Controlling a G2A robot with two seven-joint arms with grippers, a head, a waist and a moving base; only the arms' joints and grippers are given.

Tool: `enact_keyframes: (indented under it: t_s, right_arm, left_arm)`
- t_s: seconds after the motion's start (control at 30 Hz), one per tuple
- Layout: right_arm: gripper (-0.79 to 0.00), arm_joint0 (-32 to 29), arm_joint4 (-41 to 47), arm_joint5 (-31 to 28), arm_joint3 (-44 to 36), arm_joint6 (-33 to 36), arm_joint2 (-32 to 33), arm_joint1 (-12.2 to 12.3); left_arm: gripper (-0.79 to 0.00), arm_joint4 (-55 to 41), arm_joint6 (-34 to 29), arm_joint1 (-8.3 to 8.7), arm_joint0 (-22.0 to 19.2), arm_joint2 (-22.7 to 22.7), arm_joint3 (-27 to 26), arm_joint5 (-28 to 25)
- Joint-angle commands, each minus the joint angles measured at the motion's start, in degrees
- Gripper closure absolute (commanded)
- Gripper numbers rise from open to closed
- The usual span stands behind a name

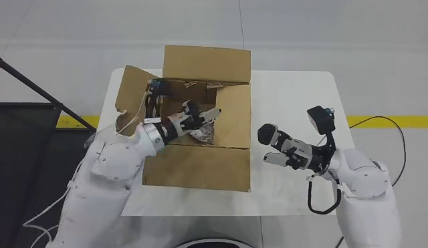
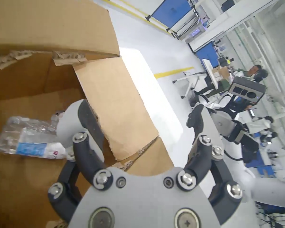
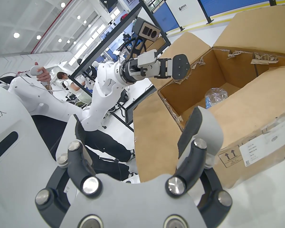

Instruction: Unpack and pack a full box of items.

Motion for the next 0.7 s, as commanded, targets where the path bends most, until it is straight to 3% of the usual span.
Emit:
enact_keyframes:
  t_s: [0.0,0.33,0.67]
  right_arm:
    - [-0.785,0.00,0.00,0.00,0.00,0.00,0.00,0.00]
    - [-0.785,0.00,0.00,0.00,0.00,0.00,0.00,0.00]
    - [-0.785,0.00,0.00,0.00,0.00,0.00,0.00,0.00]
  left_arm:
    - [-0.785,-3.84,-2.44,-0.15,-2.24,0.62,2.70,2.42]
    - [-0.785,-4.63,-9.10,-0.60,-9.70,6.14,11.04,11.25]
    - [-0.785,-8.29,-7.35,-1.80,-13.91,11.27,20.39,9.84]
